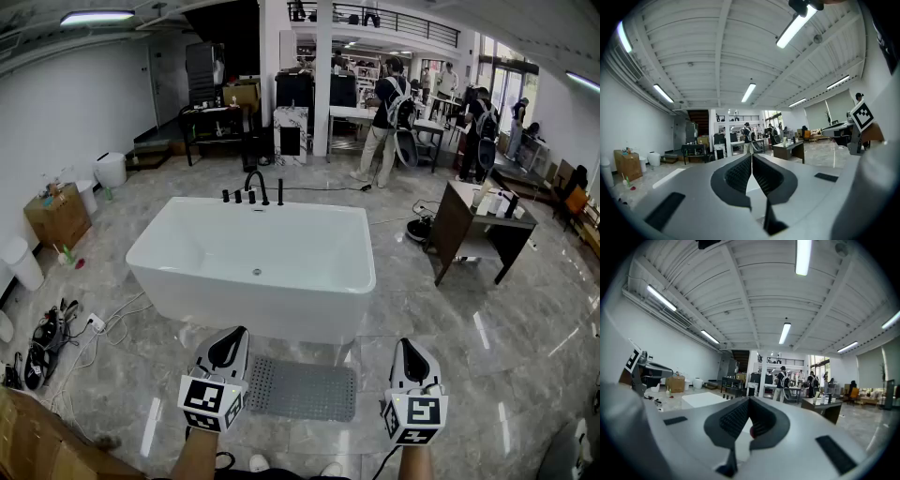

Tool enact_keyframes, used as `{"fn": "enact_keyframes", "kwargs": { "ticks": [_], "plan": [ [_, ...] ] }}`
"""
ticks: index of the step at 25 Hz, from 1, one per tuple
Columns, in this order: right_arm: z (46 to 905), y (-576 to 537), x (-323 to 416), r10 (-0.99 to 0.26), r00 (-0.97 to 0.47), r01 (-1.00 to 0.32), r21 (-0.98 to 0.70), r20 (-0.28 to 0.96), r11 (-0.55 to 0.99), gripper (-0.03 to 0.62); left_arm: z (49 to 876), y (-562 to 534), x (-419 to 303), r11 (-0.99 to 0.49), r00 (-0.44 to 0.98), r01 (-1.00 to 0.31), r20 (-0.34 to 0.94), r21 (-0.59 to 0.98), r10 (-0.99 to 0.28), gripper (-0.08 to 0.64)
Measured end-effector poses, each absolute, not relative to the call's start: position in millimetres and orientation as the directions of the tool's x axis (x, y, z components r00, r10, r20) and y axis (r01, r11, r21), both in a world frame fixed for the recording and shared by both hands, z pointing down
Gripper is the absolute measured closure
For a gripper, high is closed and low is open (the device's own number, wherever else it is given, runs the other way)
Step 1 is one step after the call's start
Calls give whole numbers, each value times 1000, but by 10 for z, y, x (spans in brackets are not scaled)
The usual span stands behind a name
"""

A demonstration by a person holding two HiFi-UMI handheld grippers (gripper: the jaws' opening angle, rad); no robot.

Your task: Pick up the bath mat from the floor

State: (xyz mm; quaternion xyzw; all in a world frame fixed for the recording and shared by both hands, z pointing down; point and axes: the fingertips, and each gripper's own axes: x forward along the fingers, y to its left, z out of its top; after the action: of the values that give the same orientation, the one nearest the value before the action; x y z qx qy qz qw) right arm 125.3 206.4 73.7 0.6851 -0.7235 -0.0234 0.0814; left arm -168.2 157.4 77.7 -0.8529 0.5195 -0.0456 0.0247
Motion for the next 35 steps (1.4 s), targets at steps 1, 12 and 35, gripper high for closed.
{"fn": "enact_keyframes", "kwargs": {
  "ticks": [1,12,35],
  "plan": [
    [732,2065,1242,-995,-48,-987,147,87,60,571,780,1579,-1689,-460,457,-883,55,-87,-888,548],
    [771,2052,1203,-994,-66,-980,179,92,82,572,828,1622,-1734,-442,437,-893,71,-86,-897,548],
    [1342,1572,1669,-970,-195,-975,80,149,208,568,1338,1377,-1403,-387,366,-917,184,-96,-912,548]
  ]
}}
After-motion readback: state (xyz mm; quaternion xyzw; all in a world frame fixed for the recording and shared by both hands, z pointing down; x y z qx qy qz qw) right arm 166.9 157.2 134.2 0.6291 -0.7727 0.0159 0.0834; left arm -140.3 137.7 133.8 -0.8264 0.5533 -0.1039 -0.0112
